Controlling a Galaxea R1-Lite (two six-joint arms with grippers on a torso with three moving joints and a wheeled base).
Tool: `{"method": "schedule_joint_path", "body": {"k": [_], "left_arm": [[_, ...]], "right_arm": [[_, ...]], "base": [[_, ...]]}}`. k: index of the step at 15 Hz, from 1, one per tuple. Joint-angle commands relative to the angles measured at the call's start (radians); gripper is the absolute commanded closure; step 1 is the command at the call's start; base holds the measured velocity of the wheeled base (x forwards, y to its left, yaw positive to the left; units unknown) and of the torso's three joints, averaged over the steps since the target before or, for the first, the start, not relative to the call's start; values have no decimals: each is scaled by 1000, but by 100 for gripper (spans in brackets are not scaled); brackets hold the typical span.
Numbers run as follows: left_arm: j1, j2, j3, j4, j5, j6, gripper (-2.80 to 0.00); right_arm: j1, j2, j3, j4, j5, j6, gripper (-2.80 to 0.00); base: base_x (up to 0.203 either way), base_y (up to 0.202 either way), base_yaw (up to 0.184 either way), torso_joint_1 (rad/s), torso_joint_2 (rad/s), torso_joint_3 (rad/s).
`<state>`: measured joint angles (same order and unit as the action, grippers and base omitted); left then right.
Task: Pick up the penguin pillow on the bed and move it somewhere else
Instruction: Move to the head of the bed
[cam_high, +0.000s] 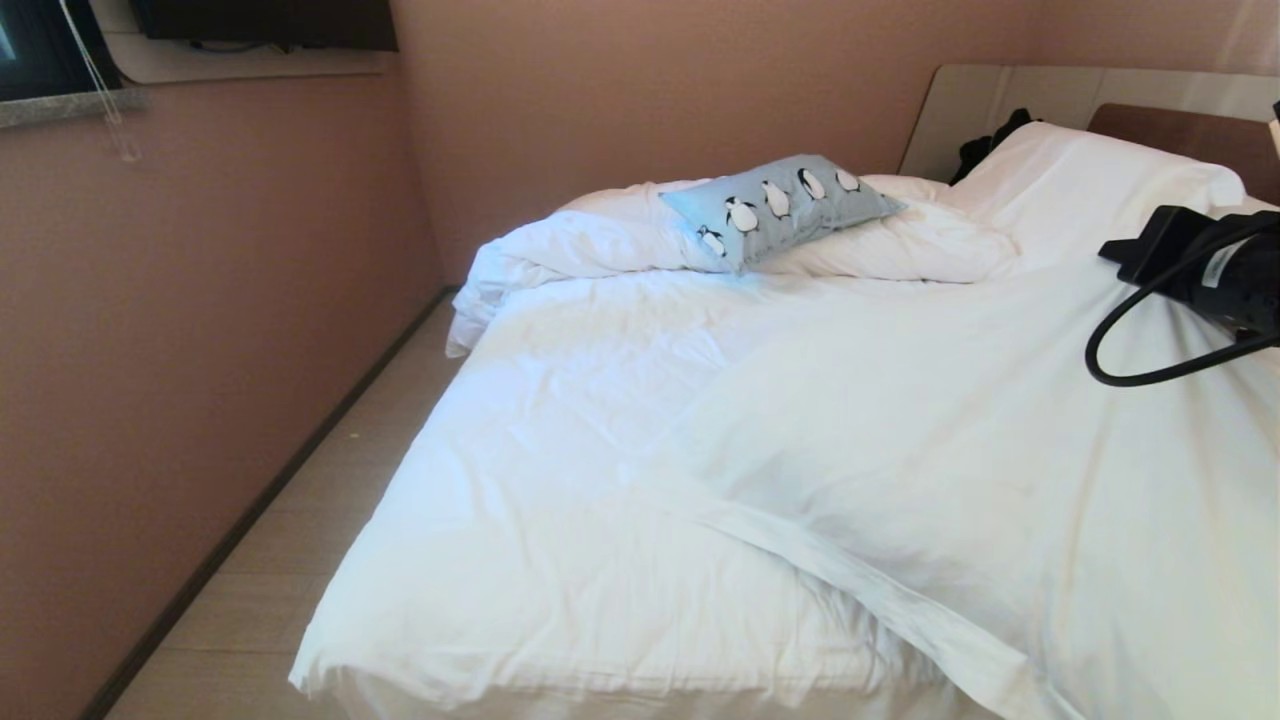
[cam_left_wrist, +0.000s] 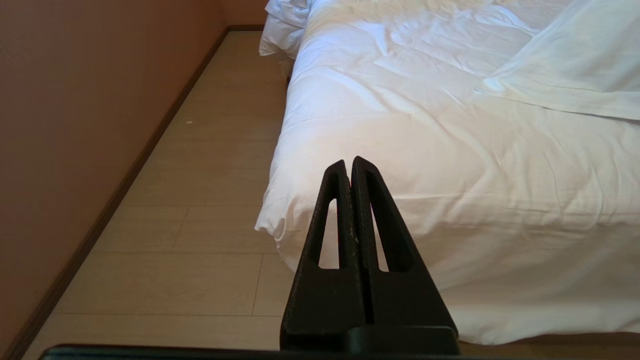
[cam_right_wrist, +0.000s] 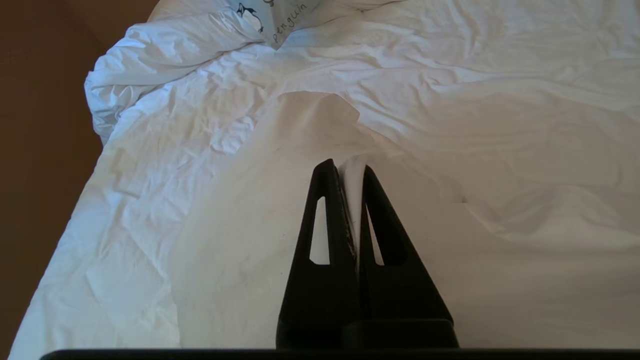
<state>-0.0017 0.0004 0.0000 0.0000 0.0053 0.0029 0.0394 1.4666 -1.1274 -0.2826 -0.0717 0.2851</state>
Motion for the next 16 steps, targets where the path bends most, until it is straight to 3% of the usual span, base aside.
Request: {"method": "schedule_joint_path", "body": {"k": [1, 16], "left_arm": [[0, 0, 0, 0, 1, 0, 0], [0, 1, 0, 0, 1, -6, 0]], "right_arm": [[-1, 23, 0, -3, 1, -1, 0], [0, 15, -3, -4, 0, -4, 0]], "base": [[0, 0, 0, 0, 0, 0], [0, 0, 0, 0, 0, 0]]}}
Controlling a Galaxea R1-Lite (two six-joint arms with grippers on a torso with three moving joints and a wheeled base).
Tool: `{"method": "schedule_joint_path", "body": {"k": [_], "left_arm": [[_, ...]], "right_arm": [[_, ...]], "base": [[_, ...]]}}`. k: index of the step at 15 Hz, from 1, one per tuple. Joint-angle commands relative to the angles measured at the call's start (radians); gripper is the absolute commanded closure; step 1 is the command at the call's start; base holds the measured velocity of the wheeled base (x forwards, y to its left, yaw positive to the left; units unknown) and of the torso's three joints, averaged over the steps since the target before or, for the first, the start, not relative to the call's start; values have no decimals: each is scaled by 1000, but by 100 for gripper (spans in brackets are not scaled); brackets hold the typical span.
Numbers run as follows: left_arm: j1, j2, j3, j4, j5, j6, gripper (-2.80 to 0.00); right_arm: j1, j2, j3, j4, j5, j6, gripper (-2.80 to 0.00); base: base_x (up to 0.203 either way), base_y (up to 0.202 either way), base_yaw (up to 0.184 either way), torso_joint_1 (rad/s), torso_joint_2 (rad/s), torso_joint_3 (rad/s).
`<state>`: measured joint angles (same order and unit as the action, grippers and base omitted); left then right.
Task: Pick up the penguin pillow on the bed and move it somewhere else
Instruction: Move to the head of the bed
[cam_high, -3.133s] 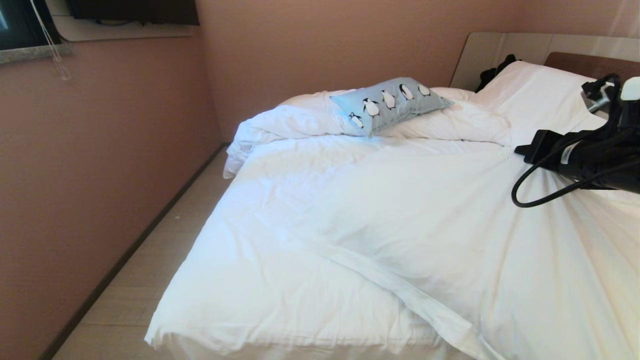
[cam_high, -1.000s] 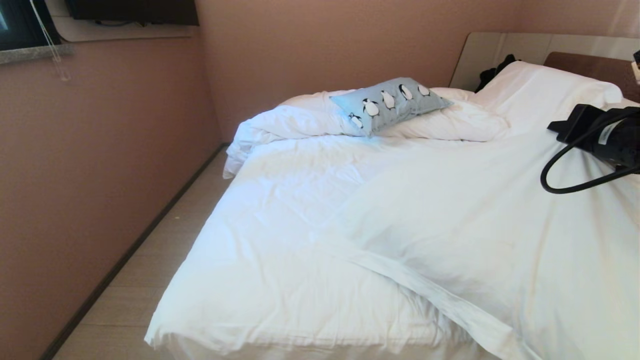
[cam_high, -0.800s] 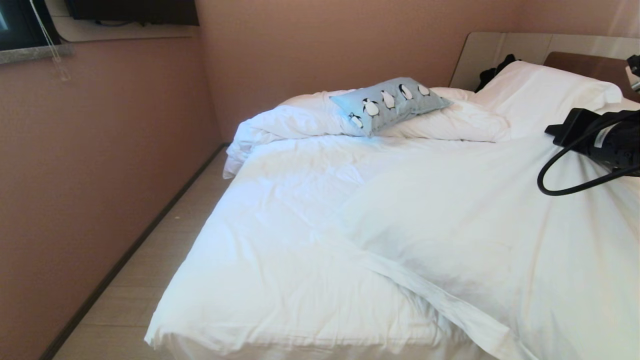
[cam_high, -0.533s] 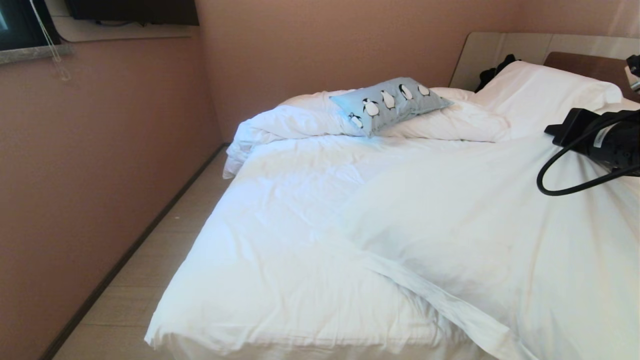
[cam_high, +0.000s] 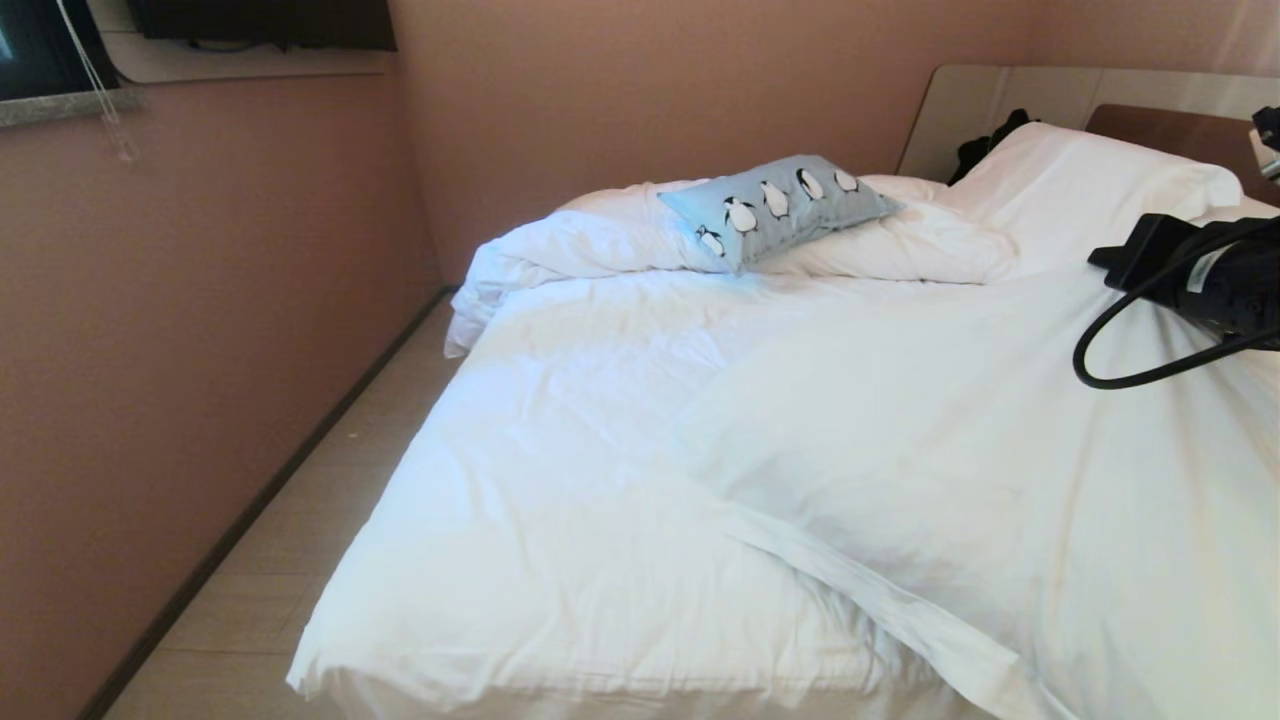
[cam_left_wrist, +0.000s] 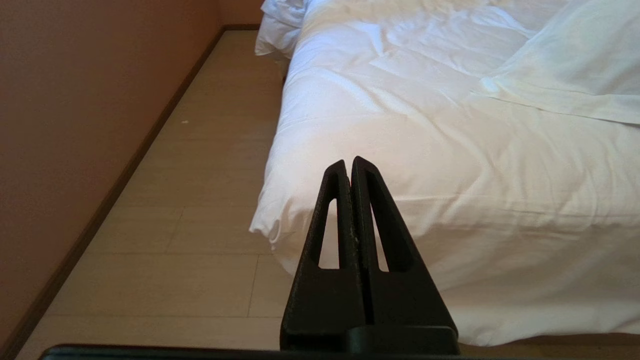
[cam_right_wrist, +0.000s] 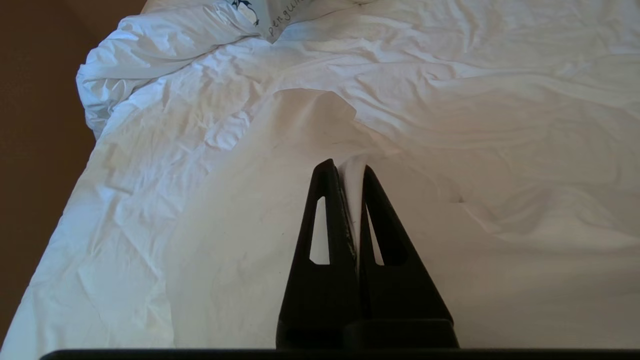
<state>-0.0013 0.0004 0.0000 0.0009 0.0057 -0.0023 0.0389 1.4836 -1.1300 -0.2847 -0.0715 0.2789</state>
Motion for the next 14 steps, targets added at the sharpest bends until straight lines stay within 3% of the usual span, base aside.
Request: {"method": "schedule_joint_path", "body": {"k": [1, 4, 14], "left_arm": [[0, 1, 0, -1, 0, -1, 0], [0, 0, 0, -1, 0, -1, 0], [0, 0, 0, -1, 0, -1, 0]], "right_arm": [[0, -3, -1, -2, -1, 2, 0], [-1, -3, -2, -2, -1, 2, 0], [-13, -2, -4, -4, -2, 2, 0]], "base": [[0, 0, 0, 0, 0, 0], [2, -87, 4, 4, 1, 1], [0, -194, -1, 3, 1, 1]]}}
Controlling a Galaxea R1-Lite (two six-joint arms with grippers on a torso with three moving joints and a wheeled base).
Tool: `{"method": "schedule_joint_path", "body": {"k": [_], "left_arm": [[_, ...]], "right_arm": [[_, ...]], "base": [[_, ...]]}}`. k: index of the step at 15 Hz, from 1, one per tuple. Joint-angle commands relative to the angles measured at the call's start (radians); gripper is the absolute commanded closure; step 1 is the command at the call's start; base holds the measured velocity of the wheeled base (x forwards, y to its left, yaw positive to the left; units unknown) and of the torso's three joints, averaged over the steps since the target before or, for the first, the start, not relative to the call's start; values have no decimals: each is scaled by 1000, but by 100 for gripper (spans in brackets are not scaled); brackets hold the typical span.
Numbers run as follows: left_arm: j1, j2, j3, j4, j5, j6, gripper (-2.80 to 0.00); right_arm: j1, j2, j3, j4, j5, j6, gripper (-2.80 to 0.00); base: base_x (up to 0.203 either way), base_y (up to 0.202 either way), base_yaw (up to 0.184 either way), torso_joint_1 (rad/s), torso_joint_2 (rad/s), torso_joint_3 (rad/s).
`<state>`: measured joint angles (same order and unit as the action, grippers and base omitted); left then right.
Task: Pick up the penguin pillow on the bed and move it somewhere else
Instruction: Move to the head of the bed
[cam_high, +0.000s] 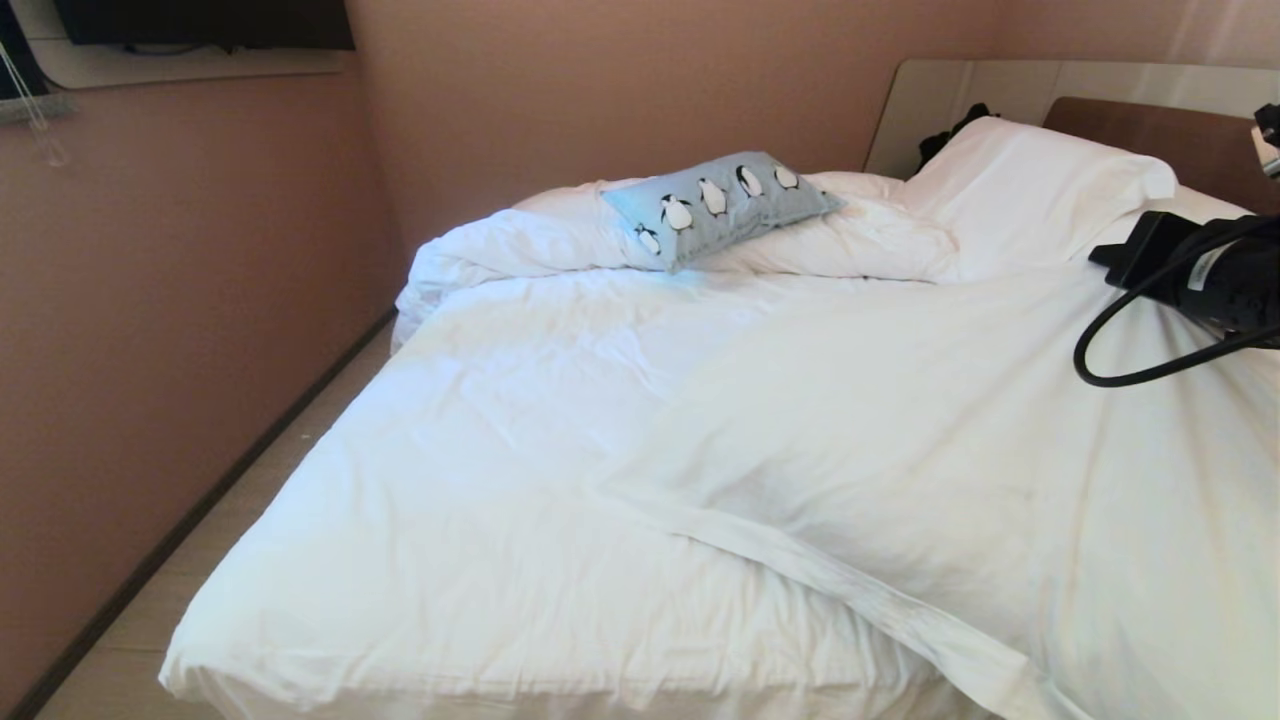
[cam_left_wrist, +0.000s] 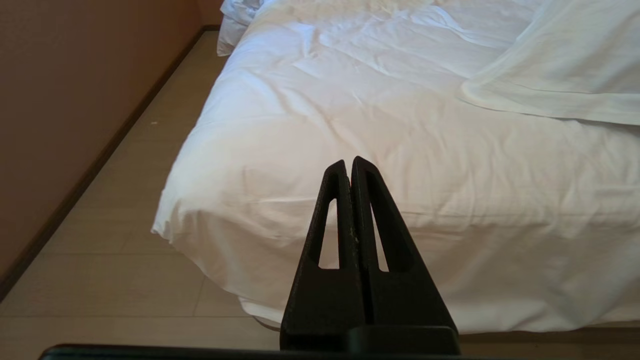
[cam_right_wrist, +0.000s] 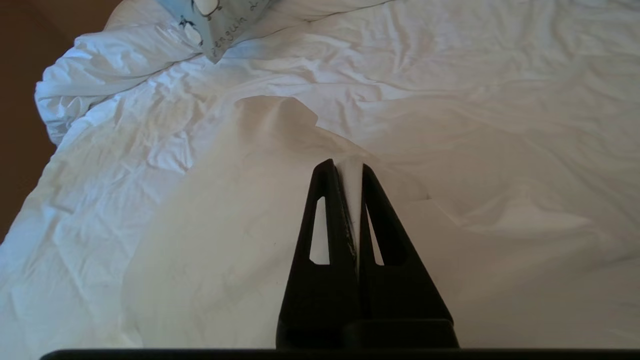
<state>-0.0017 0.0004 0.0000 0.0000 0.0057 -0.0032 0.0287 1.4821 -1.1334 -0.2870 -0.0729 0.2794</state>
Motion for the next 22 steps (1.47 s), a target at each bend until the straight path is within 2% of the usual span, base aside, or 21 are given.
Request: {"method": "schedule_joint_path", "body": {"k": [1, 8, 22], "left_arm": [[0, 1, 0, 0, 0, 0, 0], [0, 0, 0, 0, 0, 0, 0], [0, 1, 0, 0, 0, 0, 0]], "right_arm": [[-3, -2, 0, -1, -1, 1, 0], [-13, -15, -8, -1, -6, 4, 0], [-161, 31, -75, -1, 1, 9, 0]], "base": [[0, -191, -2, 2, -2, -2], [0, -193, 0, 3, 2, 3], [0, -193, 0, 2, 3, 3]]}}
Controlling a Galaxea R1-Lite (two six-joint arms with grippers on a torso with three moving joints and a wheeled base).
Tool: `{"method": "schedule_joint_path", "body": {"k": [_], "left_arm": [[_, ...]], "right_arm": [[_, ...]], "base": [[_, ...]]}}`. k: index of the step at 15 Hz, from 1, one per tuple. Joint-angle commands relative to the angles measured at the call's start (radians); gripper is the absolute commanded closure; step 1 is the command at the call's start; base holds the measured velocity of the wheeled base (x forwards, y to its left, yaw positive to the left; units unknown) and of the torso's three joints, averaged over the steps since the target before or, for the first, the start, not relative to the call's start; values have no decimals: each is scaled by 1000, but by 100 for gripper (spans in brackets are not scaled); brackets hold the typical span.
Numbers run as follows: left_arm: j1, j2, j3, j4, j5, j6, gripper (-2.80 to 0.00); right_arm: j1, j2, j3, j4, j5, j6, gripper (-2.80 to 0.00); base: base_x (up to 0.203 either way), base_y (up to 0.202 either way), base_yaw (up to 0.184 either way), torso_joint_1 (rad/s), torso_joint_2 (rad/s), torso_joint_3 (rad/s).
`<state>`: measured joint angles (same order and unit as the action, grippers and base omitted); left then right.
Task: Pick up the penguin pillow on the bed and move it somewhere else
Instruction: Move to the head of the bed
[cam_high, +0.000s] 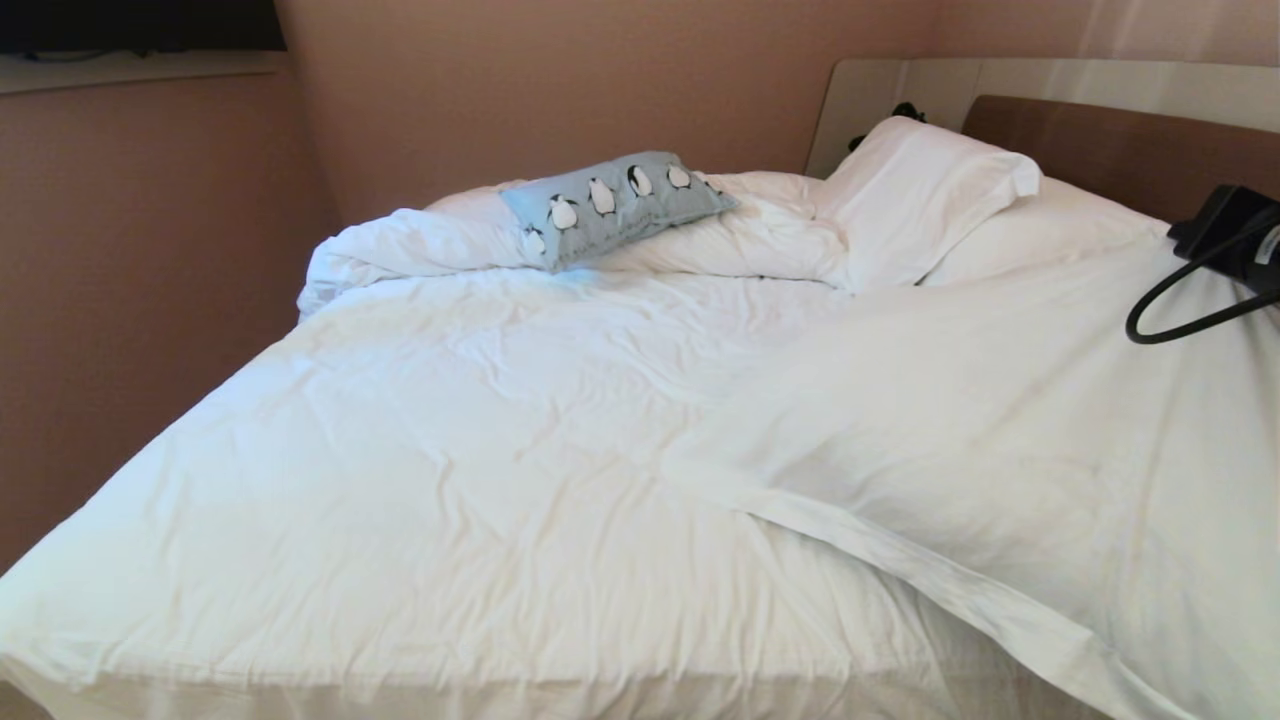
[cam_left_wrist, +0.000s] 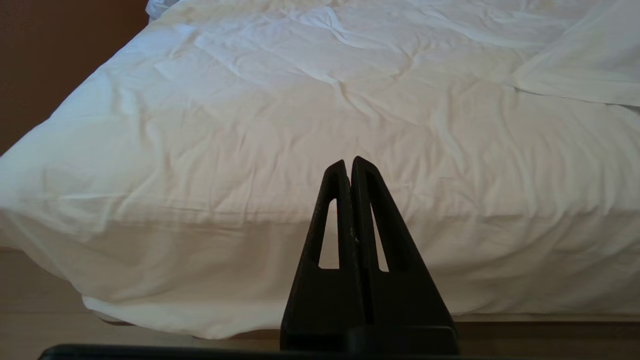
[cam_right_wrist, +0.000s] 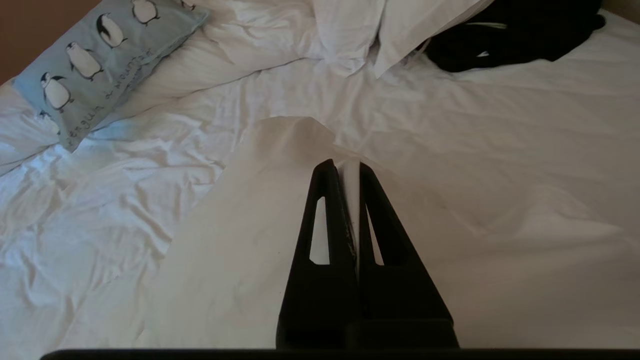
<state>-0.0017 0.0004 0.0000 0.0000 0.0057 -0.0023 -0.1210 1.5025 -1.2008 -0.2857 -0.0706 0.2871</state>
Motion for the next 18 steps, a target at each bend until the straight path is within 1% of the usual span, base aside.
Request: {"method": "schedule_joint_path", "body": {"k": [1, 4, 10, 13, 18], "left_arm": [[0, 0, 0, 0, 0, -1, 0], [0, 0, 0, 0, 0, -1, 0], [0, 1, 0, 0, 0, -1, 0], [0, 0, 0, 0, 0, -1, 0], [0, 0, 0, 0, 0, -1, 0]], "right_arm": [[-23, 12, -13, -3, -2, 2, 0], [-53, 22, -30, -3, -2, 5, 0], [-119, 118, -112, -1, -9, 56, 0], [-130, 175, -141, 3, -15, 84, 0], [-150, 238, -168, 4, -15, 103, 0]], "base": [[0, -196, 0, 0, 2, 5], [0, -196, -1, 3, 5, 4], [0, -195, 2, 3, 7, 3], [0, -191, 0, 2, 1, 1], [0, -191, 0, 3, 2, 1]]}}
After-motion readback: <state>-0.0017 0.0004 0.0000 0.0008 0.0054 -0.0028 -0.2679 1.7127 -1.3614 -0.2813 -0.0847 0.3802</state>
